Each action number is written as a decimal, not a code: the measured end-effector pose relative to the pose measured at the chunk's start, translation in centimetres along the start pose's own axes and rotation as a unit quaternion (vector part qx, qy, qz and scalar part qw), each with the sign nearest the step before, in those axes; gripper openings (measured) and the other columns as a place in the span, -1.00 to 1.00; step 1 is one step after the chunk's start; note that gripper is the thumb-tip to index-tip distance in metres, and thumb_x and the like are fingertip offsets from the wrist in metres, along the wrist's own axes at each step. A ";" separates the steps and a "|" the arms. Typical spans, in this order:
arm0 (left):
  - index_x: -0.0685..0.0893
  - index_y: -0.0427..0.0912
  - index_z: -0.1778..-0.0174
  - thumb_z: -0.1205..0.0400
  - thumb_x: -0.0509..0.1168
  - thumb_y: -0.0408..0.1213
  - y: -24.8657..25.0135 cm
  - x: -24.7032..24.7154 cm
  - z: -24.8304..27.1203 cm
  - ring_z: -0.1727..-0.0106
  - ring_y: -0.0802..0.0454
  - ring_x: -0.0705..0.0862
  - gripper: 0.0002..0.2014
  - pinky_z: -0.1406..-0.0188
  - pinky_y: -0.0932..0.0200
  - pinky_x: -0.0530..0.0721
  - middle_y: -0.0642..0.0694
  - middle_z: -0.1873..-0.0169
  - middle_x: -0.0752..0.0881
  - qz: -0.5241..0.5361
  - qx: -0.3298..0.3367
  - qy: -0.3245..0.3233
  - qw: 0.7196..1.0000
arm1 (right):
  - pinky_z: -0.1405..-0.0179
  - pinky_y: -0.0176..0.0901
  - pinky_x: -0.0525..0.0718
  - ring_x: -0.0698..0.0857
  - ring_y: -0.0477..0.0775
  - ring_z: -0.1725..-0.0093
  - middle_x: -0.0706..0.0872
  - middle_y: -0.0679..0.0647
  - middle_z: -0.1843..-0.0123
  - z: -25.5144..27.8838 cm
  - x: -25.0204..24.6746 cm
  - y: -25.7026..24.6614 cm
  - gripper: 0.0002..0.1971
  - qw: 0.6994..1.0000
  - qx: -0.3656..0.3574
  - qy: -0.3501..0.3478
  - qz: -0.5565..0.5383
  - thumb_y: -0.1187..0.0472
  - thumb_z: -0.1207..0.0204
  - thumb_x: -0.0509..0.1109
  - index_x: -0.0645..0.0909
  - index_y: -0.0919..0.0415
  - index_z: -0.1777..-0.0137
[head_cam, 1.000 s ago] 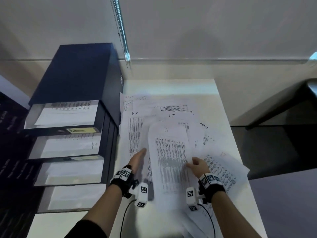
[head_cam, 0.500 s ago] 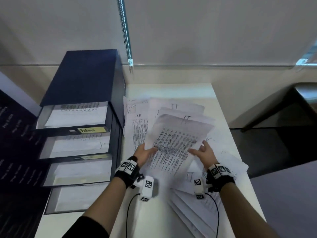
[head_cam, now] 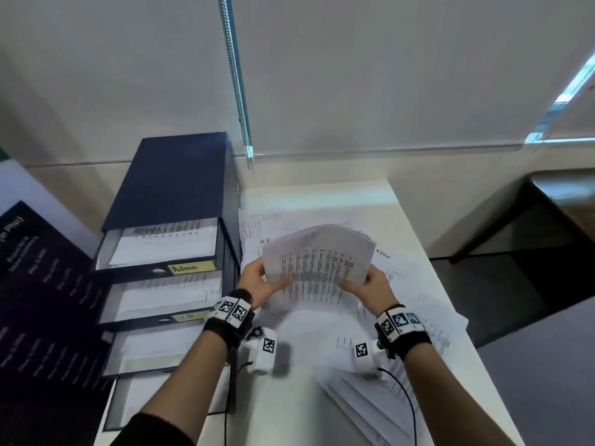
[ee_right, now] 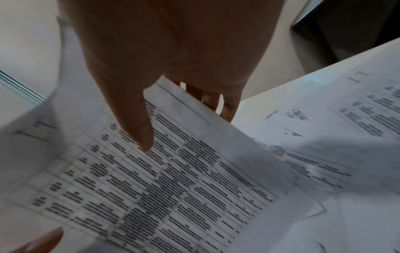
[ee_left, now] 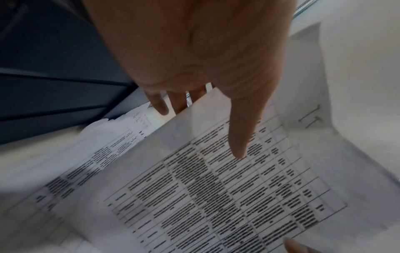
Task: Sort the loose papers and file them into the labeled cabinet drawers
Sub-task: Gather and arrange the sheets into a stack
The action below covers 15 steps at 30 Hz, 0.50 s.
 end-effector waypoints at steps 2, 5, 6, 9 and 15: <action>0.73 -0.19 -0.15 -0.43 0.60 -0.10 -0.7 0.0 0.4 -0.04 0.06 0.79 -0.57 -0.03 0.11 0.76 -0.04 0.00 0.82 -0.012 -0.014 0.006 1.000 | -0.03 -0.09 0.76 0.78 0.04 -0.06 0.81 0.06 -0.10 0.4 0.3 1.1 -0.59 1.000 0.022 0.004 0.021 0.24 -0.37 0.64 0.69 0.21 -0.22; 0.74 -0.27 0.09 -0.41 0.43 0.33 0.3 -0.3 1.4 0.29 0.01 0.76 -0.37 0.18 -0.09 0.74 -0.08 0.34 0.80 -0.013 0.012 0.014 1.000 | -0.15 0.11 0.75 0.78 0.10 -0.05 0.79 0.06 -0.06 0.5 0.3 1.2 -0.69 0.998 0.027 0.017 0.058 0.28 -0.44 0.57 0.69 0.24 -0.17; 0.69 -0.39 0.17 -0.49 0.41 0.26 1.6 -0.4 2.0 0.40 -0.06 0.67 -0.37 0.35 -0.11 0.61 0.04 0.58 0.66 -0.004 0.031 0.021 0.999 | -0.16 0.12 0.75 0.78 0.10 -0.06 0.79 0.05 -0.05 0.5 0.2 0.7 -0.71 0.998 0.025 0.020 0.059 0.29 -0.46 0.55 0.69 0.25 -0.17; 0.61 -0.54 0.01 -0.69 0.31 -0.16 4.9 -1.7 3.1 0.17 0.03 0.70 -0.61 0.20 -0.20 0.58 -0.10 0.26 0.71 0.026 0.064 0.034 0.997 | -0.10 0.05 0.79 0.82 0.01 -0.01 0.83 0.02 -0.05 0.4 0.1 -2.5 -0.73 1.000 -0.005 0.010 0.028 0.29 -0.47 0.55 0.71 0.27 -0.17; 0.63 -0.26 -0.24 -0.77 0.16 -0.17 9.9 -9.3 6.1 0.26 -0.28 0.66 -0.72 0.21 -0.14 0.70 -0.28 0.11 0.77 0.107 0.088 0.119 0.983 | 0.14 -0.24 0.72 0.82 -0.08 0.08 0.83 -0.03 0.04 2.1 4.6 -10.5 -0.71 0.988 -0.073 -0.128 0.042 0.00 -0.46 0.54 0.66 0.06 -0.11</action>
Point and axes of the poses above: each hand's wrist, its own z-axis away from the middle knuckle, its own x-axis out of the palm, y = z × x, the point moved 4 cm from there along -z, towards the middle knuckle
